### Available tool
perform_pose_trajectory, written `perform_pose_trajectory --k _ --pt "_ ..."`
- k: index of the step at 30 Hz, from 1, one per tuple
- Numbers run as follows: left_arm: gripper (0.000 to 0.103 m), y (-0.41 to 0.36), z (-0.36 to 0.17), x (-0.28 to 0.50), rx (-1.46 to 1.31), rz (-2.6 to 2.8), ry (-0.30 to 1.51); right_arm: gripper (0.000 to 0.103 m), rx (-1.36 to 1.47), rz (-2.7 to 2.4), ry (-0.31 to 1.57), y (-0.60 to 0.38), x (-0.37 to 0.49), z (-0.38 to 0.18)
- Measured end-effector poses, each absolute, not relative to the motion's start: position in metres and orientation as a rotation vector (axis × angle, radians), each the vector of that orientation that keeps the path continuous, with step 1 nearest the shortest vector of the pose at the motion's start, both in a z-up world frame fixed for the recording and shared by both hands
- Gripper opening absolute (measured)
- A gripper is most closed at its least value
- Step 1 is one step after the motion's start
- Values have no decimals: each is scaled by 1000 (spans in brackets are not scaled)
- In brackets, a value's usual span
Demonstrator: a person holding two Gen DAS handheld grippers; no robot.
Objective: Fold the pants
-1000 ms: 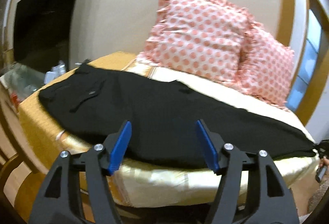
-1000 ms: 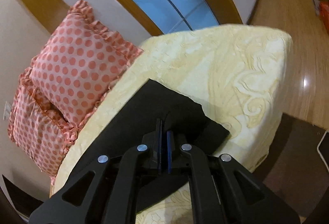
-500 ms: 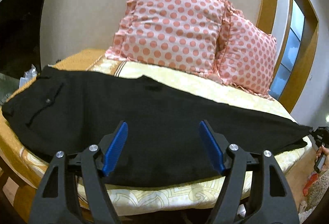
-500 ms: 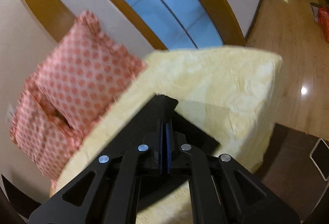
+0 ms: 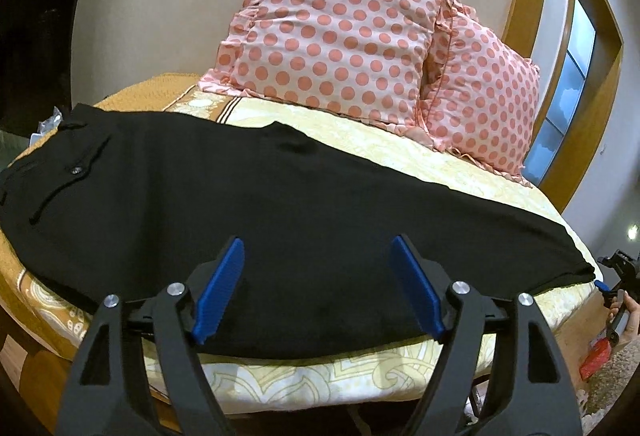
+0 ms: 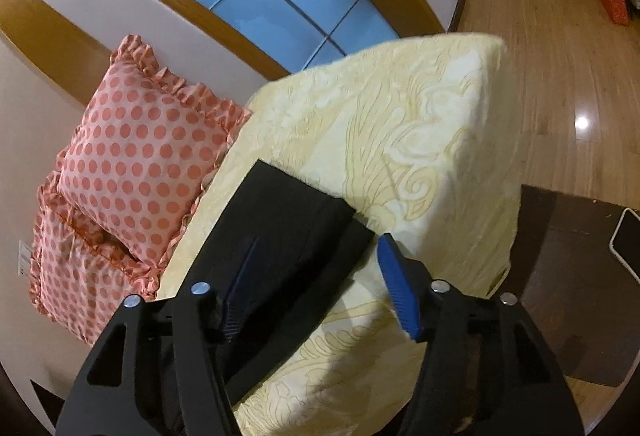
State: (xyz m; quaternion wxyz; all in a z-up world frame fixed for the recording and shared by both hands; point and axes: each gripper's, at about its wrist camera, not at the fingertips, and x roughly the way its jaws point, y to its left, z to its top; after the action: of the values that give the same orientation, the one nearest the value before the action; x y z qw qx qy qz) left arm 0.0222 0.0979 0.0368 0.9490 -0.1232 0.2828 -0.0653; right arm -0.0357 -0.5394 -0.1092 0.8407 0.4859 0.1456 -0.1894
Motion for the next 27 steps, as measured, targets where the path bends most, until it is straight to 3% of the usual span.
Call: perform_pose_trajectory --k 6,13,16,19,27 --pt "79 97 33 24 -257 -136 585 43 1104 -273 324 -524 -26 -116" --pt "86 98 35 21 -251 -130 566 36 1176 -288 229 -524 -17 -124" --pt "90 102 38 18 -247 -118 551 4 1116 -370 237 -528 -12 -121" --pt "93 110 41 17 -250 -103 541 4 1056 -334 205 -522 -13 -106" --pt "93 124 38 12 -293 -94 528 4 682 -44 144 -424 23 10"
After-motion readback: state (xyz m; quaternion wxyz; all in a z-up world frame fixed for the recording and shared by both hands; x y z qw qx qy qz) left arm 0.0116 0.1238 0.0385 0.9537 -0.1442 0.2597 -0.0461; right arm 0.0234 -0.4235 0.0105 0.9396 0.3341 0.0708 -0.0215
